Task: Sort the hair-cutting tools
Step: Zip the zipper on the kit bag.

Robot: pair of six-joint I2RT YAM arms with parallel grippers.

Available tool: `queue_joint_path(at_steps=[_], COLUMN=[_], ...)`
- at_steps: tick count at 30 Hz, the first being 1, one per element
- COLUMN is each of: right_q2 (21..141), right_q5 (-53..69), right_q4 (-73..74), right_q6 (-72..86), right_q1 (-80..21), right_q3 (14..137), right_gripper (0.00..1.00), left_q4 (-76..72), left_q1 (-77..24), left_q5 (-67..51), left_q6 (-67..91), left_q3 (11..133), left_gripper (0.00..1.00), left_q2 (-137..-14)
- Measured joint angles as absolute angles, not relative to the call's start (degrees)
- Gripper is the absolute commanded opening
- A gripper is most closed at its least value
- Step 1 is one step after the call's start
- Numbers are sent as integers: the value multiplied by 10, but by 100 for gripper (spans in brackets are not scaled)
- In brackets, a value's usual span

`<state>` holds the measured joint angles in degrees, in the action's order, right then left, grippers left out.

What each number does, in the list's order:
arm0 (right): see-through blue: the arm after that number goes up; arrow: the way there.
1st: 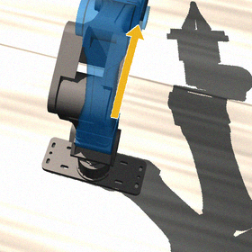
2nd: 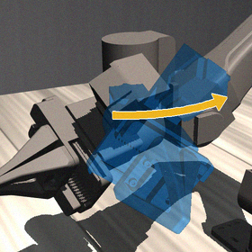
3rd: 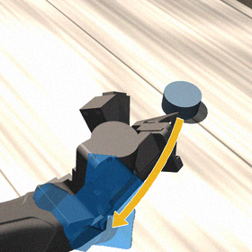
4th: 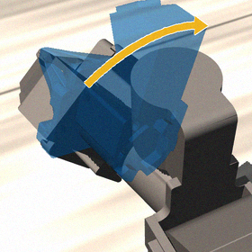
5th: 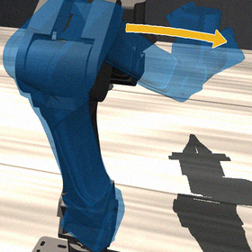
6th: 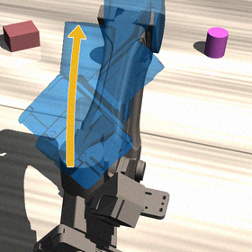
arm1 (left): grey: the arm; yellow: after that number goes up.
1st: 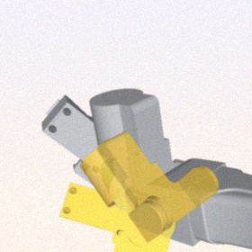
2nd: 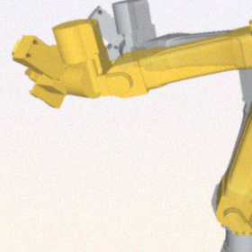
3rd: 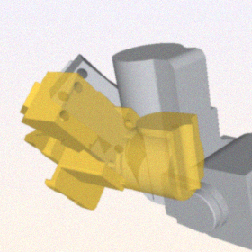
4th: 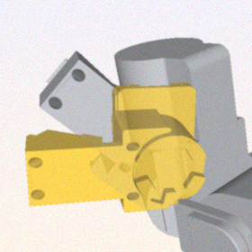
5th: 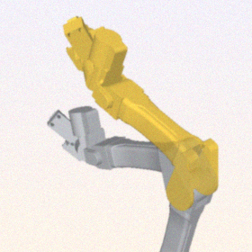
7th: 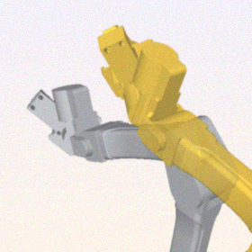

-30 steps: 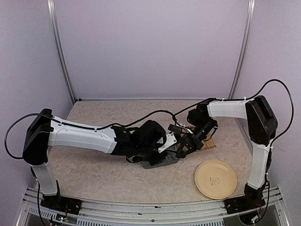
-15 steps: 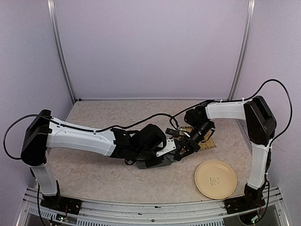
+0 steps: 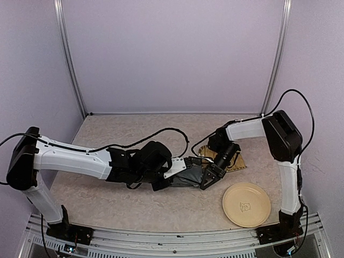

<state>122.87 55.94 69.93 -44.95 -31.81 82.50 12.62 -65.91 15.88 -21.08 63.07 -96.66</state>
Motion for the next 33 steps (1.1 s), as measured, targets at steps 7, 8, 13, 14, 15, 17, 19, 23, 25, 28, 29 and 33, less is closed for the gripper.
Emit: queue_joint_path(at_steps=[7, 8, 13, 14, 15, 17, 19, 23, 25, 28, 29, 33], right_q2=[1245, 1244, 1233, 1232, 1230, 1228, 1227, 1227, 1227, 1226, 1226, 1223], right_q5=[526, 522, 509, 508, 506, 506, 506, 506, 506, 507, 506, 507], right_q4=[755, 758, 773, 774, 775, 777, 778, 779, 780, 780, 780, 780], right_q6=[-452, -452, -450, -449, -448, -441, -435, -425, -422, -419, -418, -415], right_q1=[-318, -318, -319, -319, -322, -322, -324, -331, -333, -334, -334, -335], right_q3=[863, 865, 871, 873, 877, 885, 892, 899, 900, 901, 901, 903], right_gripper=[0, 0, 0, 0, 0, 0, 0, 0, 0, 0, 0, 0], left_q4=[115, 103, 65, 63, 65, 64, 65, 79, 91, 110, 116, 142], left_q1=[-639, -641, -656, -658, -660, -664, -668, -676, -679, -679, -679, -679], left_q5=[165, 164, 149, 146, 140, 128, 119, 103, 97, 93, 94, 98], left_q6=[-211, -220, -269, -273, -279, -289, -297, -303, -303, -303, -303, -306], left_q3=[628, 628, 642, 649, 665, 701, 729, 763, 769, 773, 774, 793], left_gripper=[69, 70, 71, 70, 69, 67, 63, 55, 54, 54, 53, 47], left_q2=[-962, -962, -967, -971, -981, -1009, -1032, -1069, -1078, -1086, -1087, -1105])
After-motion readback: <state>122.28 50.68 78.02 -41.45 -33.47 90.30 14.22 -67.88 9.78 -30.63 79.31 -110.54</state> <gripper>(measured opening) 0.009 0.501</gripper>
